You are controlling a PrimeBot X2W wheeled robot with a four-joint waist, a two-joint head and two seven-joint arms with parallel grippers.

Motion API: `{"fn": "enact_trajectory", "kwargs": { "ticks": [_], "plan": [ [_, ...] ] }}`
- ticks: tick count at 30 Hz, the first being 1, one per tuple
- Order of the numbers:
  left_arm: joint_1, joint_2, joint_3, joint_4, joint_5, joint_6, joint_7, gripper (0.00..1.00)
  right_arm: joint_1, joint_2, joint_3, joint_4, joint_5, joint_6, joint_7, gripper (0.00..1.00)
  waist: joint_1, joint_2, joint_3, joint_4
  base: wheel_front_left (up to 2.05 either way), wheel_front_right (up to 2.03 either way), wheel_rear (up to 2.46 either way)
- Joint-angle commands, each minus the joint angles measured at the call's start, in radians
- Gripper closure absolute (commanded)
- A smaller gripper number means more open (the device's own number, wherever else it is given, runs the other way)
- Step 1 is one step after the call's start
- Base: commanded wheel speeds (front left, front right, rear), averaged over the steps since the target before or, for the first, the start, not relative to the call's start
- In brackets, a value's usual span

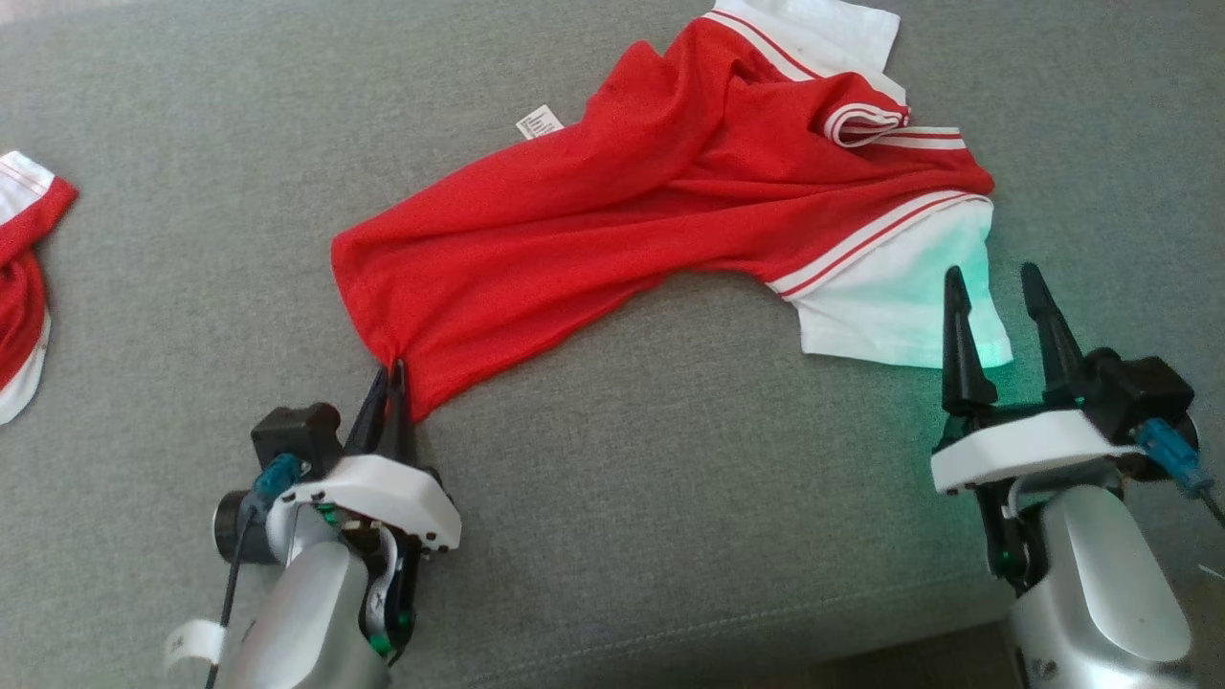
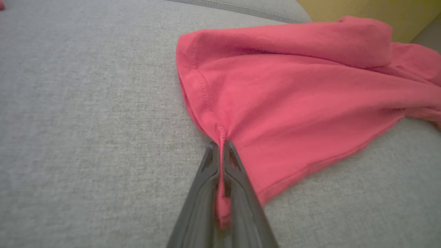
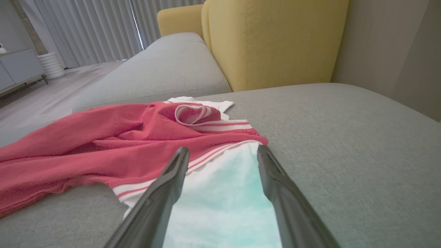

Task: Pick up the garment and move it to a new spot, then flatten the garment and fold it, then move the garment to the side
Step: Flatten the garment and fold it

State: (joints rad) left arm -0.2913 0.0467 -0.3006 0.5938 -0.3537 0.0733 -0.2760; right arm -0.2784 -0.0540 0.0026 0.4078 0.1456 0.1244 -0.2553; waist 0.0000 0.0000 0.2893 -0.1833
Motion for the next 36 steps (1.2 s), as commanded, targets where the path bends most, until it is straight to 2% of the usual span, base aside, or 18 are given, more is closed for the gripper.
{"fn": "enact_trajectory", "kwargs": {
  "ticks": [1, 7, 15, 21, 36],
  "plan": [
    [0.035, 0.004, 0.019, 0.020, -0.004, 0.008, 0.014, 1.00, -0.006, 0.004, 0.013, -0.019, -0.008, 0.006, -0.006, 0.00, 0.0000, 0.0000, -0.003, 0.004, 0.00, 0.00, 0.00],
    [0.056, 0.018, 0.143, -0.059, 0.053, 0.032, 0.014, 1.00, 0.017, 0.004, -0.015, 0.036, -0.025, 0.006, -0.006, 0.00, 0.0000, 0.0000, -0.011, 0.022, 0.00, 0.00, 0.00],
    [0.067, 0.020, 0.247, -0.100, 0.108, 0.013, 0.014, 1.00, 0.028, 0.004, -0.009, 0.095, -0.039, 0.006, -0.006, 0.00, 0.0000, 0.0000, -0.015, 0.022, 0.00, 0.00, 0.00],
    [0.070, 0.009, 0.247, -0.090, 0.131, -0.019, 0.014, 1.00, 0.038, 0.004, 0.007, 0.154, -0.040, 0.006, -0.006, 0.00, 0.0000, 0.0000, -0.014, 0.023, 0.00, 0.00, 0.00],
    [0.065, 0.004, 0.191, -0.073, 0.136, -0.045, 0.014, 1.00, -0.059, 0.004, -0.033, 0.294, -0.049, 0.006, -0.006, 0.00, 0.0000, 0.0000, 0.003, 0.051, 0.00, 0.00, 0.00]
  ]
}}
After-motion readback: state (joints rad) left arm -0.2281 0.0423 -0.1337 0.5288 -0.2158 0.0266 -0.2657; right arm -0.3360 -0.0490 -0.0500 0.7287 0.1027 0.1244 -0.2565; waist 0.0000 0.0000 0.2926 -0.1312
